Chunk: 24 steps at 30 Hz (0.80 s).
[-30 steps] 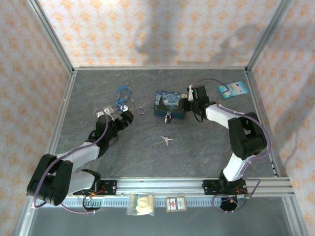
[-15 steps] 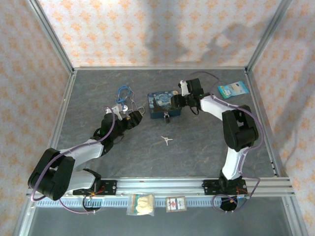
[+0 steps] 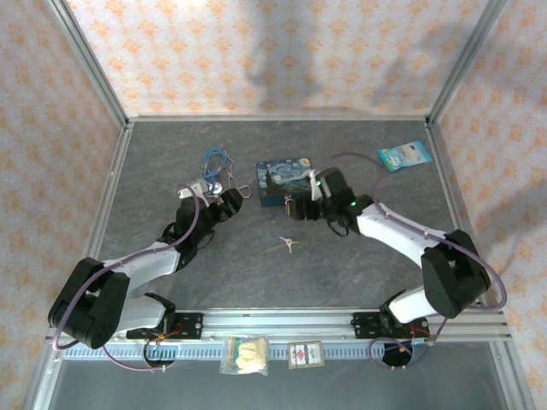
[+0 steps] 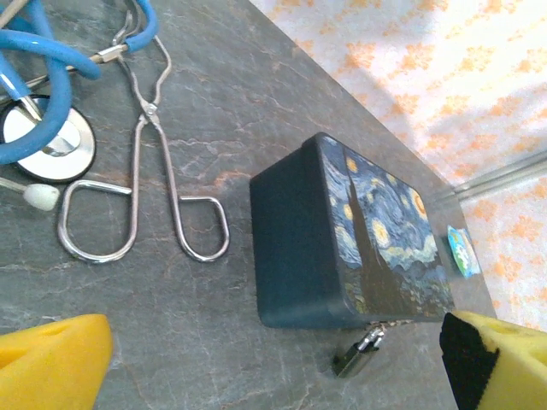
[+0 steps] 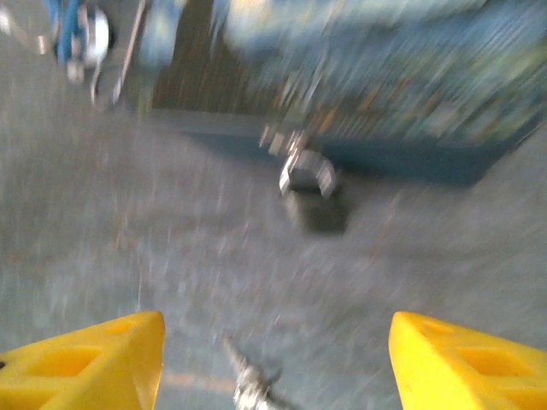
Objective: Unlock a padlock with a key
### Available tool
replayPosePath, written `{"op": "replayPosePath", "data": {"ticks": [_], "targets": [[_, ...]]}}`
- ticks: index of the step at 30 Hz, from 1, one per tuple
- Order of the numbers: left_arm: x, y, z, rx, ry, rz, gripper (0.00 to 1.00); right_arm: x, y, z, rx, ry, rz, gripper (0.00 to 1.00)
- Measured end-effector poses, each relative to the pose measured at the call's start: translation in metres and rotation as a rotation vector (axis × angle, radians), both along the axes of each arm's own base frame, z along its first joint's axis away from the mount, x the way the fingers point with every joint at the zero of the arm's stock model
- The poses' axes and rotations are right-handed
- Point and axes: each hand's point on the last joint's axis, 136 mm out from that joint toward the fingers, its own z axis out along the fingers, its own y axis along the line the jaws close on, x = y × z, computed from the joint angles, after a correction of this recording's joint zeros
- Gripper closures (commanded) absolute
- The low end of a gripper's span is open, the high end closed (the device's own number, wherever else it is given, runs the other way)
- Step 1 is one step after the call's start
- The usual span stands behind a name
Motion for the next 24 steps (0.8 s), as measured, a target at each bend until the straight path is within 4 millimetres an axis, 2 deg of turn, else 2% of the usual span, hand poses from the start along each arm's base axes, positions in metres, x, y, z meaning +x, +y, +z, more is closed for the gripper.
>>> {"op": "replayPosePath", "data": {"ticks": [3, 6, 10, 14, 24], "targets": [[0.005, 0.000, 0.000, -0.016, 0.006, 0.020, 0.01, -0.032, 0.016, -0.024, -0.048, 0.069, 0.070, 0.33], [0.008, 0.001, 0.002, -0.043, -0.001, 0.038, 0.01, -0.043, 0.028, -0.042, -0.107, 0.086, 0.112, 0.35], [0.009, 0.001, 0.006, -0.071, -0.007, 0.047, 0.01, -0.039, 0.035, -0.061, -0.207, 0.068, 0.130, 0.35], [0.006, 0.002, 0.006, -0.087, -0.009, 0.052, 0.01, -0.029, 0.035, -0.070, -0.266, 0.041, 0.134, 0.36], [-0.001, 0.007, 0.019, -0.099, -0.051, 0.064, 0.01, -0.037, 0.036, -0.084, -0.317, 0.026, 0.186, 0.54]]}}
